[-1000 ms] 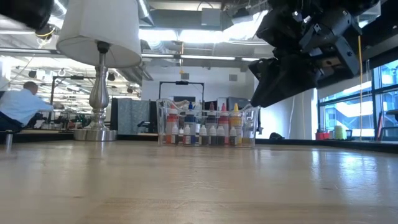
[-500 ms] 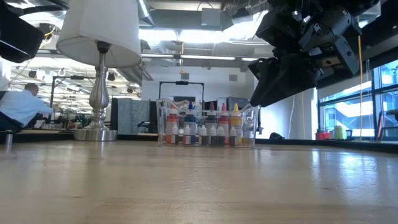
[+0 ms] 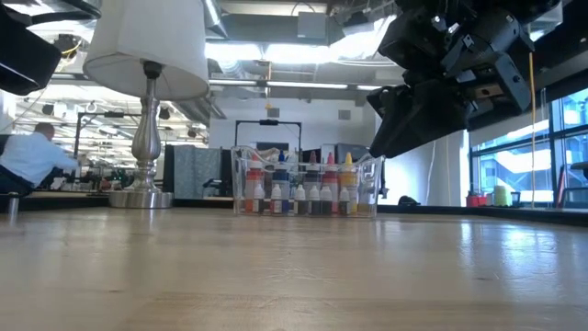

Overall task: Pick & Place food coloring
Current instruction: Put the top small purple food coloring bottle into the transparent bin

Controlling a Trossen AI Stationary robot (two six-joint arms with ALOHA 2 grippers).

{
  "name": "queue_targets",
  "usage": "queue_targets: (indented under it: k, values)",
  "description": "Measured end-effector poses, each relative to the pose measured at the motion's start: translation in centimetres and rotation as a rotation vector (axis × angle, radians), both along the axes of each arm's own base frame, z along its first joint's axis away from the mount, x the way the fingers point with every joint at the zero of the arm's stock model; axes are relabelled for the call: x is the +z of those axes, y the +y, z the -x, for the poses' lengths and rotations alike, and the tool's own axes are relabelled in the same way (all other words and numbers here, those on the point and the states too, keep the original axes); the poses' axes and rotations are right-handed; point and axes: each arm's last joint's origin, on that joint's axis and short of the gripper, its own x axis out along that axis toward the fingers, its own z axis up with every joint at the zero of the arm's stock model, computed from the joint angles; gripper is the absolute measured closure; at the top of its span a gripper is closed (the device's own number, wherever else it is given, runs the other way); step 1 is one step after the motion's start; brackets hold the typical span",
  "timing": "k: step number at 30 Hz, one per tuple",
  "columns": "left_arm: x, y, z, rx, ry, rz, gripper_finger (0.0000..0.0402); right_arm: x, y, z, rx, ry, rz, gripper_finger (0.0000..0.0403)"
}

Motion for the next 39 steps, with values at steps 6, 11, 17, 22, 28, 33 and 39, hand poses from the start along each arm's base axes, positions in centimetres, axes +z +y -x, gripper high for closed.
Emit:
queue_targets:
  k: [6, 11, 17, 22, 28, 33, 39]
  values:
    - [0.0, 0.1, -0.1, 0.002, -0.013, -0.013, 0.0207, 0.0, 0.0, 0.0, 0.0, 0.0, 0.0, 0.0289]
    - [-0.2, 0.0, -0.1, 0.004, -0.008, -0.019, 0.0248, 0.0, 0.0, 0.0, 0.0, 0.0, 0.0, 0.0289]
    - [-1.6, 0.0, -0.4, -0.001, 0.042, -0.032, 0.0283, 0.0, 0.0, 0.0, 0.0, 0.0, 0.0, 0.0289]
    - [-1.5, 0.2, -0.6, -0.025, 0.043, -0.031, 0.0311, 0.0, 0.0, 0.0, 0.0, 0.0, 0.0, 0.0289]
    - [-1.0, 0.7, -1.0, -0.075, 0.034, -0.013, 0.0333, 0.0, 0.0, 0.0, 0.001, 0.0, 0.0, 0.0289]
    - [-0.4, 2.7, -2.5, -0.175, 0.138, 0.165, 0.0331, 0.2, 0.0, -0.2, 0.001, -0.023, -0.002, 0.0289]
    - [-0.3, 6.1, -4.8, -0.32, 0.158, 0.298, 0.0333, 0.3, 0.0, -0.2, 0.002, -0.037, -0.004, 0.0289]
